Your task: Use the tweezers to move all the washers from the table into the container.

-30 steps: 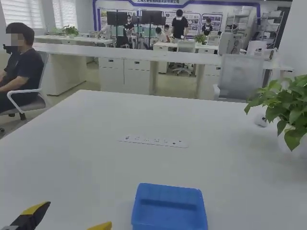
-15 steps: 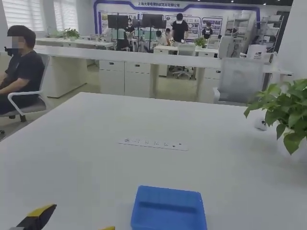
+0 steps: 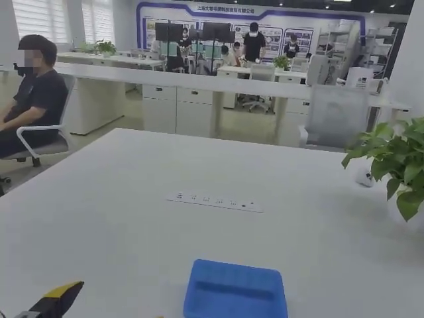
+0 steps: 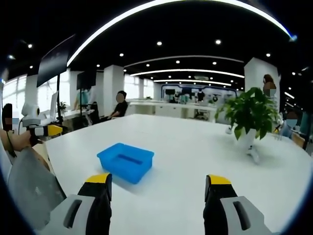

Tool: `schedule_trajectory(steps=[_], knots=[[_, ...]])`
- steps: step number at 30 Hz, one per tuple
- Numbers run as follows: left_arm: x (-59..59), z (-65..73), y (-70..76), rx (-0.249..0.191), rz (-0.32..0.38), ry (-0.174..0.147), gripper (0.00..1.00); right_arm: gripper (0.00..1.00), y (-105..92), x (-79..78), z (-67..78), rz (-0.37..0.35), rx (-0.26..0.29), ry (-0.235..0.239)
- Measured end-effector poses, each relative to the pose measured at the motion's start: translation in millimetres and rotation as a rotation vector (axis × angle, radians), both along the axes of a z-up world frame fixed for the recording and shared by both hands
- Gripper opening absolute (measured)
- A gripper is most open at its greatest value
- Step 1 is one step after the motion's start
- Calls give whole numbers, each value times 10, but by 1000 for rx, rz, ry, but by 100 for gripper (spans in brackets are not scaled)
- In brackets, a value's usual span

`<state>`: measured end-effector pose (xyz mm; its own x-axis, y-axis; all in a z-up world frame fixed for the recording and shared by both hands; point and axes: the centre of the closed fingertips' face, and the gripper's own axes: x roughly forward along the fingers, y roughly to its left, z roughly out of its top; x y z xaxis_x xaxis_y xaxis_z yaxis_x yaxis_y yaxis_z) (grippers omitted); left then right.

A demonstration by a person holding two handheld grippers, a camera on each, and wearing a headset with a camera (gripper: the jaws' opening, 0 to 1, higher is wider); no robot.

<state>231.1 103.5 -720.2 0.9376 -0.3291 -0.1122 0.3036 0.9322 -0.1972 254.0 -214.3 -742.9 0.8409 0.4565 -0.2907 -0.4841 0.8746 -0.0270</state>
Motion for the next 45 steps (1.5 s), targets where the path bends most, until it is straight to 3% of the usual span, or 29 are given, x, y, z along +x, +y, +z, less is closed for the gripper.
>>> schedule_trajectory(steps=[6, 13, 16, 19, 21, 23, 24, 25, 28, 30, 31, 32, 35, 36, 37, 39, 45], knots=[[-1, 12, 19, 0, 5, -9, 85, 77, -60, 22, 87, -37, 24, -36], [-9, -17, -53, -16, -35, 9, 85, 76, -170, 49, 45, -95, 41, -8], [-30, -137, -128, 36, -92, 66, 84, 74, -150, 37, 2, -89, 18, 11], [-85, -280, -228, 98, -158, 136, 81, 72, -106, -5, -132, -46, -21, 69], [-127, -367, -317, 160, -216, 174, 75, 69, -52, -51, -247, 7, -82, 124], [-182, -433, -441, 212, -297, 202, 66, 65, -8, -77, -295, 37, -106, 148], [-214, -468, -491, 223, -332, 224, 62, 63, 26, -93, -318, 58, -124, 160], [-257, -523, -546, 232, -365, 270, 54, 60, 71, -109, -337, 84, -144, 167], [-306, -604, -646, 261, -454, 318, 37, 48, 266, -207, -479, 216, -223, 229], [-333, -668, -723, 291, -522, 352, 34, 42, 397, -287, -572, 315, -276, 265], [-356, -710, -748, 300, -554, 384, 31, 40, 454, -307, -601, 354, -291, 272], [-327, -759, -750, 320, -558, 409, 28, 38, 539, -316, -634, 396, -302, 279], [-286, -870, -814, 379, -624, 440, 22, 33, 749, -360, -714, 511, -317, 300], [-273, -932, -830, 418, -653, 456, 21, 31, 810, -373, -760, 554, -344, 309], [-269, -973, -845, 443, -678, 462, 19, 29, 848, -351, -783, 568, -357, 300], [-253, -1082, -876, 493, -722, 486, 16, 24, 989, -377, -856, 612, -330, 325], [-265, -1344, -969, 638, -857, 536, 13, 20, 1262, -467, -1017, 704, -325, 355]])
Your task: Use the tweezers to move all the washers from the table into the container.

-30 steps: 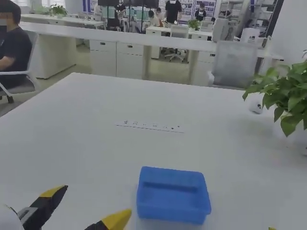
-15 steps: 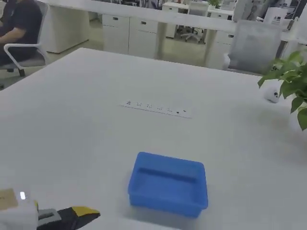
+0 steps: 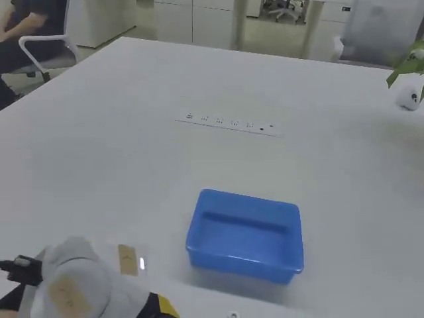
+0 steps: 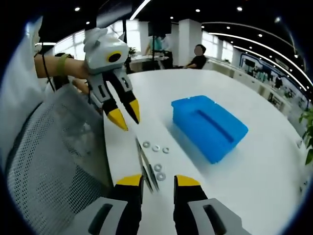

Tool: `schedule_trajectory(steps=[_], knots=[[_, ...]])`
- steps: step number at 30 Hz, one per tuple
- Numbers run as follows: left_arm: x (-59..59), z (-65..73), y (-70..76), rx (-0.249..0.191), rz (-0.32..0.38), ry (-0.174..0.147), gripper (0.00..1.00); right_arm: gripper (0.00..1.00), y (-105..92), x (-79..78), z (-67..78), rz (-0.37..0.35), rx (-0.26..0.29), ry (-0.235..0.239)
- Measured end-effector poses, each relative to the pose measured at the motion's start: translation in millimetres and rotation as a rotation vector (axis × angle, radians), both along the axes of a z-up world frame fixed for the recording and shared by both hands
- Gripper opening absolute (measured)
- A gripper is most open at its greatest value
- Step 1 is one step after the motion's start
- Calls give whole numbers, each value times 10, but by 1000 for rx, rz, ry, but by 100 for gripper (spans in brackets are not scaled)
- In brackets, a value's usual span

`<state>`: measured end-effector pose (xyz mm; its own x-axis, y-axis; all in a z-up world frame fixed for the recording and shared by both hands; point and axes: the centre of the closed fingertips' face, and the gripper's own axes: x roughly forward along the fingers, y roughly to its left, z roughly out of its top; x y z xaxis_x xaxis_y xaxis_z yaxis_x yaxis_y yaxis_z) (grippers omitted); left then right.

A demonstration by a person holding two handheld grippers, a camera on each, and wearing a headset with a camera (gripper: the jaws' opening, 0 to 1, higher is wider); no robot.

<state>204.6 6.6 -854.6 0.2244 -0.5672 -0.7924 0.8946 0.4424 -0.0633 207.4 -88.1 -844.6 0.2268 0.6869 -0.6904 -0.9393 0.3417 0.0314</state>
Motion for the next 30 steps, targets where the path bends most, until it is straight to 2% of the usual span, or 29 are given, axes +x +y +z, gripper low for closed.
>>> schedule_trajectory(steps=[2, 7, 14, 15, 16, 18, 20, 21, 23, 25, 26, 30], knots=[[11, -73, -14, 38, -50, -5, 12, 20, 56, -52, -70, 18, -1, 36], [23, -193, -48, 103, -135, -5, 9, 19, 93, -90, -204, 46, -43, 47], [22, -290, -33, 184, -223, -48, 2, 20, 87, -91, -236, 37, -54, 46], [58, -269, -63, 172, -243, -80, 0, 20, 84, -91, -246, 38, -58, 44], [46, -275, -52, 180, -245, -71, 0, 20, 83, -89, -251, 40, -62, 42], [27, -272, -56, 183, -281, -82, 0, 20, 87, -87, -254, 46, -68, 34], [13, -256, -61, 192, -321, -104, 0, 21, 92, -83, -258, 48, -70, 32], [9, -235, -73, 196, -351, -129, 0, 21, 96, -81, -260, 49, -70, 30], [-12, -191, -85, 197, -357, -142, 0, 21, 99, -79, -259, 51, -72, 27], [-36, -121, -132, 175, -387, -164, 0, 21, 103, -72, -254, 52, -71, 18], [-54, -97, -141, 172, -394, -163, 0, 21, 103, -69, -253, 52, -72, 15], [-94, 19, -190, 185, -432, -200, 0, 21, 108, -60, -247, 59, -75, 6]])
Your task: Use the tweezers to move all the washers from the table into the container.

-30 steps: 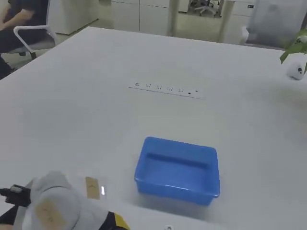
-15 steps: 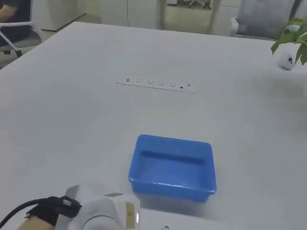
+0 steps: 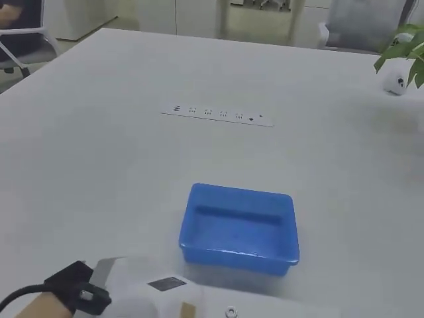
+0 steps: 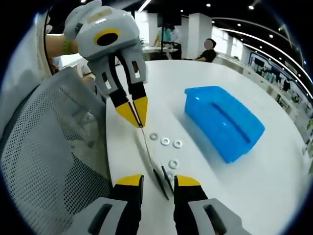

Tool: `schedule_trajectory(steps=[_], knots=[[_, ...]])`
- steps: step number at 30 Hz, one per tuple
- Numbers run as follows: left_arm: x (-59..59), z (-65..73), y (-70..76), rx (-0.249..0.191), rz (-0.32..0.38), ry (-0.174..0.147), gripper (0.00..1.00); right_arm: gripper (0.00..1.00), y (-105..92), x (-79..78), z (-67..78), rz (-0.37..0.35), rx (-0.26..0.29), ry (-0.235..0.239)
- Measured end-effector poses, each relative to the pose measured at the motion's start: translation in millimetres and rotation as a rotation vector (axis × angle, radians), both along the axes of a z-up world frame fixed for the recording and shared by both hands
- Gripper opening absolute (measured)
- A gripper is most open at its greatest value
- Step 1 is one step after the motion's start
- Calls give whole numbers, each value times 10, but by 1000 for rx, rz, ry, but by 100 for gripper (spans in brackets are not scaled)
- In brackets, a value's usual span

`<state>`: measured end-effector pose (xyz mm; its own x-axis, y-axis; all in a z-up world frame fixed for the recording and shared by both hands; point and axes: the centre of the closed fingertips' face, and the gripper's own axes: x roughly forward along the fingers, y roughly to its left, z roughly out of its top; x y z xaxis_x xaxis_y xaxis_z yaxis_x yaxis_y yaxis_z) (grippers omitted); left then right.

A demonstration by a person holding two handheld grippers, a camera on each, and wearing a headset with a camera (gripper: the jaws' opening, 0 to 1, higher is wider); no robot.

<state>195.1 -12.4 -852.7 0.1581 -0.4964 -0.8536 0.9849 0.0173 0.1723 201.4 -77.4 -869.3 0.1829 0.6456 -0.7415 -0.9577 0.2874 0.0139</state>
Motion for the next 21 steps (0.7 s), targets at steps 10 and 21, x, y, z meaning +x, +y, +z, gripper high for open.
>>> schedule_trajectory(steps=[10, 21], knots=[[-104, 328, -170, -21, -75, -55, 0, 18, 32, -11, 37, 31, 9, -31], [-114, 617, -403, -76, -126, -72, 0, 8, 29, -12, 64, 50, 26, -35]])
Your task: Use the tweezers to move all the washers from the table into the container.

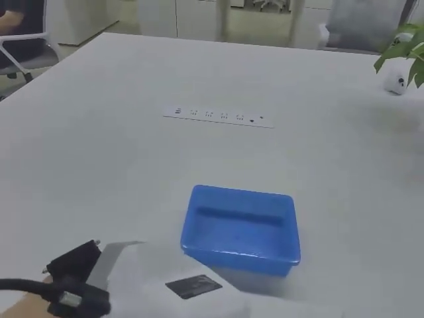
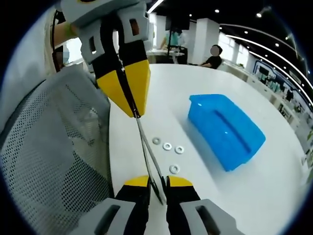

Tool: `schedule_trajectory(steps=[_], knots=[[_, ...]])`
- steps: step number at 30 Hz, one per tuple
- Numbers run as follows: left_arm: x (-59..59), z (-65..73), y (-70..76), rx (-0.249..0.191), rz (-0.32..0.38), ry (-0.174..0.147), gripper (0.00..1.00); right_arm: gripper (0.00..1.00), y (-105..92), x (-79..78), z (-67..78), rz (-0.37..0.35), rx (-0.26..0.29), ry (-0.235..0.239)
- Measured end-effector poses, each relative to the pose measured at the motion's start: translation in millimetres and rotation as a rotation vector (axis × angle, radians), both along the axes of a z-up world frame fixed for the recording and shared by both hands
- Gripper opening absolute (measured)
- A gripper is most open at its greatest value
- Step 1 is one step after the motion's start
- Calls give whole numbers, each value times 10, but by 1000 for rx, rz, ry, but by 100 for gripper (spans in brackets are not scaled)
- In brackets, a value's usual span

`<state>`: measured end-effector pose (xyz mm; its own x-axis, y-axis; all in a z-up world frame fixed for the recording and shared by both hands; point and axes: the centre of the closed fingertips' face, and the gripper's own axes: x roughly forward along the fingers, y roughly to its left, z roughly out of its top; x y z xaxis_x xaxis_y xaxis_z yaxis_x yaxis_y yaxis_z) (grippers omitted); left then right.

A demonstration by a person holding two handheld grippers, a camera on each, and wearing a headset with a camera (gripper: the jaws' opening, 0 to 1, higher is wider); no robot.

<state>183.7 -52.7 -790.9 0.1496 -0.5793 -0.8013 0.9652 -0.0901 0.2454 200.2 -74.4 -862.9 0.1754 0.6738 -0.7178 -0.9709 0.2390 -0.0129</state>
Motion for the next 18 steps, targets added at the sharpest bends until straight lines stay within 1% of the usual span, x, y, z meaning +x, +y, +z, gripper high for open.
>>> schedule_trajectory(steps=[2, 4, 5, 8, 11, 14, 18], knots=[[9, 48, -23, -22, 4, 13, 0, 8, 14, 6, 18, -6, 11, 3], [15, 102, -60, -52, 19, 42, 0, 8, 30, 14, 37, -2, 17, -5], [31, 119, -65, -54, 20, 47, 0, 8, 36, 19, 45, 0, 19, -9], [91, 161, -84, -55, 24, 49, 0, 7, 52, 37, 78, -3, 32, -9], [121, 222, -114, -72, 26, 56, 0, 7, 59, 59, 121, -17, 55, -9], [152, 265, -127, -84, 35, 63, 0, 7, 80, 77, 159, -30, 87, 4], [187, 259, -123, -71, 38, 59, 0, 7, 114, 110, 149, -31, 97, 6]])
